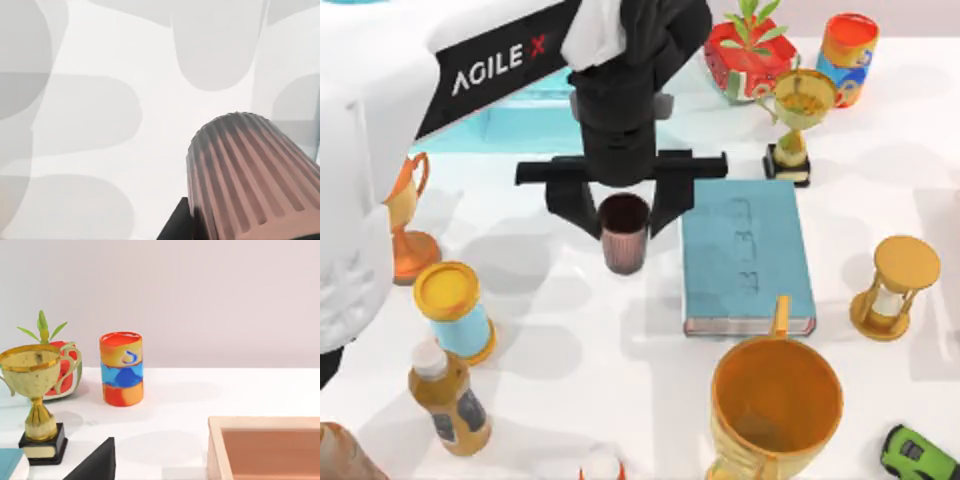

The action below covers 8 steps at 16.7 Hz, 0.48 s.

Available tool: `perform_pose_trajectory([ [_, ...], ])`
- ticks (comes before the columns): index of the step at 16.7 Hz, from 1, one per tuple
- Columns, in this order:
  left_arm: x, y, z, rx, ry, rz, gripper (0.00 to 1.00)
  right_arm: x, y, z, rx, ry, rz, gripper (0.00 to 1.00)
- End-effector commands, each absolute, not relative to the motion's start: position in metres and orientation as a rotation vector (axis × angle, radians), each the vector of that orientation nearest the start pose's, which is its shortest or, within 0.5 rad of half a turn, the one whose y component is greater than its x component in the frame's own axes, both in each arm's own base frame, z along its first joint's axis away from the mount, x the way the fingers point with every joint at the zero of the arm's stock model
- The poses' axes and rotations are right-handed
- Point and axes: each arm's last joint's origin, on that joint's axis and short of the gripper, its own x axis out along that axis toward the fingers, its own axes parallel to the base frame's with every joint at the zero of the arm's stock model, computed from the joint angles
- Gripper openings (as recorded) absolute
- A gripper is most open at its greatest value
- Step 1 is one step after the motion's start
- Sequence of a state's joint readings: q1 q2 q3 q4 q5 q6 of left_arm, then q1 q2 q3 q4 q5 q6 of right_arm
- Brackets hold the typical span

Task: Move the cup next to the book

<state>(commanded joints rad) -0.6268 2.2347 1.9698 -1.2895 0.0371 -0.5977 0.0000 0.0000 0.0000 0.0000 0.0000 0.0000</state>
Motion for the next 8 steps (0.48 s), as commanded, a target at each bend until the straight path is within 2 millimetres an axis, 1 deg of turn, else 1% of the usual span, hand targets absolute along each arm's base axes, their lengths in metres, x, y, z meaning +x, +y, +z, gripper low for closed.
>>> perform_pose_trajectory([
  [2, 0.3599, -0.2568, 0.1961, -0.014, 1.575, -0.045, 0.00, 0.1057, -0.0012, 0.1600, 0.000, 0.000, 0.000, 1.00],
  [5, 0.3598, -0.2569, 0.1959, -0.014, 1.575, -0.045, 0.00, 0.1057, -0.0012, 0.1600, 0.000, 0.000, 0.000, 1.00],
  [8, 0.3598, -0.2569, 0.1959, -0.014, 1.575, -0.045, 0.23, 0.1057, -0.0012, 0.1600, 0.000, 0.000, 0.000, 1.00],
])
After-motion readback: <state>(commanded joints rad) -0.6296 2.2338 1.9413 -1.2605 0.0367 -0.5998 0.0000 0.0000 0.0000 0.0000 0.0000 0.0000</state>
